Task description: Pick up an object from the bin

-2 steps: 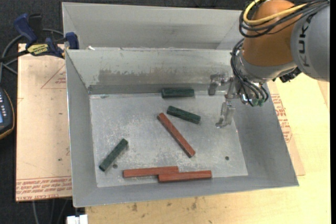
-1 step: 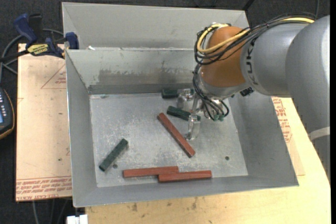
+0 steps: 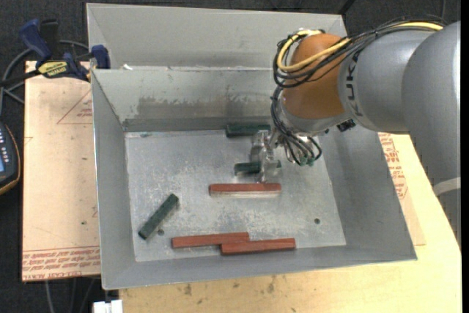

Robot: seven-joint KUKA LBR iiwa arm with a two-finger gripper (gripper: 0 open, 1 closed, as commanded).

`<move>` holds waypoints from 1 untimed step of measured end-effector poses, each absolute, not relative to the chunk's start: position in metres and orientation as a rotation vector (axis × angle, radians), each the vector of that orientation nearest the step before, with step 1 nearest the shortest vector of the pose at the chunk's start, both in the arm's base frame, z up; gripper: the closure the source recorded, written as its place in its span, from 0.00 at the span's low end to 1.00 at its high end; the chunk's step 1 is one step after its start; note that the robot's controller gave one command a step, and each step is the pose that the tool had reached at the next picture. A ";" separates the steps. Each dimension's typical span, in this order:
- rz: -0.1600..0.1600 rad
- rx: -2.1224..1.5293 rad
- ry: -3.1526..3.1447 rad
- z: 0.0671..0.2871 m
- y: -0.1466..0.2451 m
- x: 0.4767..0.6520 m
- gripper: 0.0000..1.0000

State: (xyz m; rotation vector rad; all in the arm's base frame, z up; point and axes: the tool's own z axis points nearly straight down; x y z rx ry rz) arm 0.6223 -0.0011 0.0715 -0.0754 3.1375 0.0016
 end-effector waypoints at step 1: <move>0.002 -0.054 3.128 0.212 0.009 0.629 1.00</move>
Offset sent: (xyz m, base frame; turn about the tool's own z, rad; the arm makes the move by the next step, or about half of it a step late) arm 0.0044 0.0094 0.1353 0.0157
